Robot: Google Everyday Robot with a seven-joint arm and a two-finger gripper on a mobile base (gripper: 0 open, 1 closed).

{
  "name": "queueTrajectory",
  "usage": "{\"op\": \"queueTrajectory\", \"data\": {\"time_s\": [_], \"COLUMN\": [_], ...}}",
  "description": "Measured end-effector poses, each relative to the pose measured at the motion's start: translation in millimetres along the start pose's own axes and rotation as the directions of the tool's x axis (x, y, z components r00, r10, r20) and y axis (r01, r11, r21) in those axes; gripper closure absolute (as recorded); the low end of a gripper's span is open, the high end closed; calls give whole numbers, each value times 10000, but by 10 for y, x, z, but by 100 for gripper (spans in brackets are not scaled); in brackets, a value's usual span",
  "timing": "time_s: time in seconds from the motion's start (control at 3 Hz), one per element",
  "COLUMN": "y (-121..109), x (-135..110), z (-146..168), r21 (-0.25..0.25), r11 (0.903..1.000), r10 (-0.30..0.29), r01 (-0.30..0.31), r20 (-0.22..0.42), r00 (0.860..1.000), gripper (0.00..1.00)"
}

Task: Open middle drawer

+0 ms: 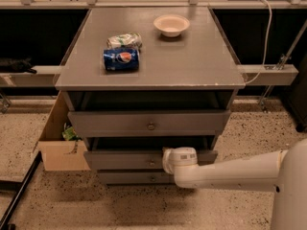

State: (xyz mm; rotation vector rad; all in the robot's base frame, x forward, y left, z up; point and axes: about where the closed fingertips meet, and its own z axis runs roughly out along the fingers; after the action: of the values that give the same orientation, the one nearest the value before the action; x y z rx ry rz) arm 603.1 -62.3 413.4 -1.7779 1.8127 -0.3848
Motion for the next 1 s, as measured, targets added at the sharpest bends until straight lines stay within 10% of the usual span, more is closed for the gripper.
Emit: {"op": "queueTrajectory", "data": {"time_s": [0.67,1.0], "y": [0,0], "x": [0,0], "z": [0,0], "r21": [0,-1], "r11": [10000,10000], "r10": [0,0], "r01": [0,0], "r20": [0,0], "r00": [10000,10000], "gripper": [5,0]}}
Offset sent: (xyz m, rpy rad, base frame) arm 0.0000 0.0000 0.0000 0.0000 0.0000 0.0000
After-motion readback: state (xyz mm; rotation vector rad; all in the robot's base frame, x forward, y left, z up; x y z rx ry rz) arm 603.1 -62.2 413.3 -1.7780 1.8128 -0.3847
